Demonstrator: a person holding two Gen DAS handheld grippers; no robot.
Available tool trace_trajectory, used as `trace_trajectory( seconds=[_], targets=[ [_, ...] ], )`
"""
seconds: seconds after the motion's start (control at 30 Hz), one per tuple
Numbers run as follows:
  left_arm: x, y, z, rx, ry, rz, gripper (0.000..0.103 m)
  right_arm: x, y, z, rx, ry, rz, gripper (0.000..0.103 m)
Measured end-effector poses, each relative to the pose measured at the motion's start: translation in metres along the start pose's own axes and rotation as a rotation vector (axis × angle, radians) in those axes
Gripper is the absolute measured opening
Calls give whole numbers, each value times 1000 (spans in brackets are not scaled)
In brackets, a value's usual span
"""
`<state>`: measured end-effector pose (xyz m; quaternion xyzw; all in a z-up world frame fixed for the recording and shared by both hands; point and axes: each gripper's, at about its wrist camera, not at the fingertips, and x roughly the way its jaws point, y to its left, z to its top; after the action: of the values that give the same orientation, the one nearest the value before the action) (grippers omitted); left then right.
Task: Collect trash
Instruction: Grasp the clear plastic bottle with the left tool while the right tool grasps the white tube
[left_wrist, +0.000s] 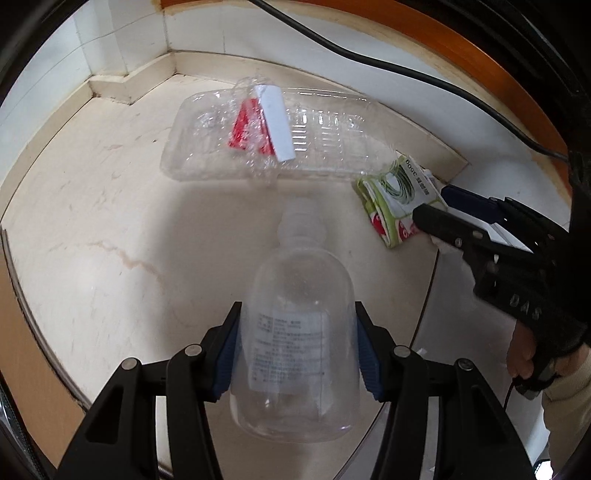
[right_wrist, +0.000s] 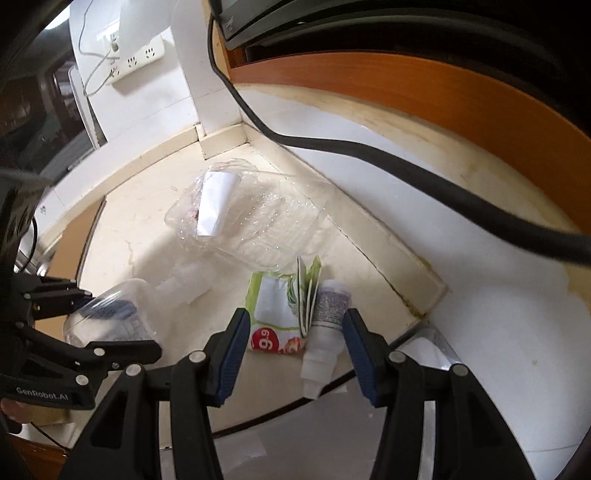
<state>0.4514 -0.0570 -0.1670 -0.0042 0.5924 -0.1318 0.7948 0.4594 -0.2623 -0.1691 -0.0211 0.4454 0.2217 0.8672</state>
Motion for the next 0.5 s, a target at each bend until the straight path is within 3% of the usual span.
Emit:
trace_trajectory(
  seconds=[0.07, 0.27, 0.5],
  targets=[
    [-2, 4, -3, -10, -5, -7, 54, 5, -6, 0, 21, 9, 1, 52],
    [-8, 14, -16, -38, -18, -13, 53, 8, -11, 2, 57, 23, -19, 28],
    [-15, 22, -24, -45, -32, -13, 53, 14, 8, 3, -5, 36, -13, 29]
  ],
)
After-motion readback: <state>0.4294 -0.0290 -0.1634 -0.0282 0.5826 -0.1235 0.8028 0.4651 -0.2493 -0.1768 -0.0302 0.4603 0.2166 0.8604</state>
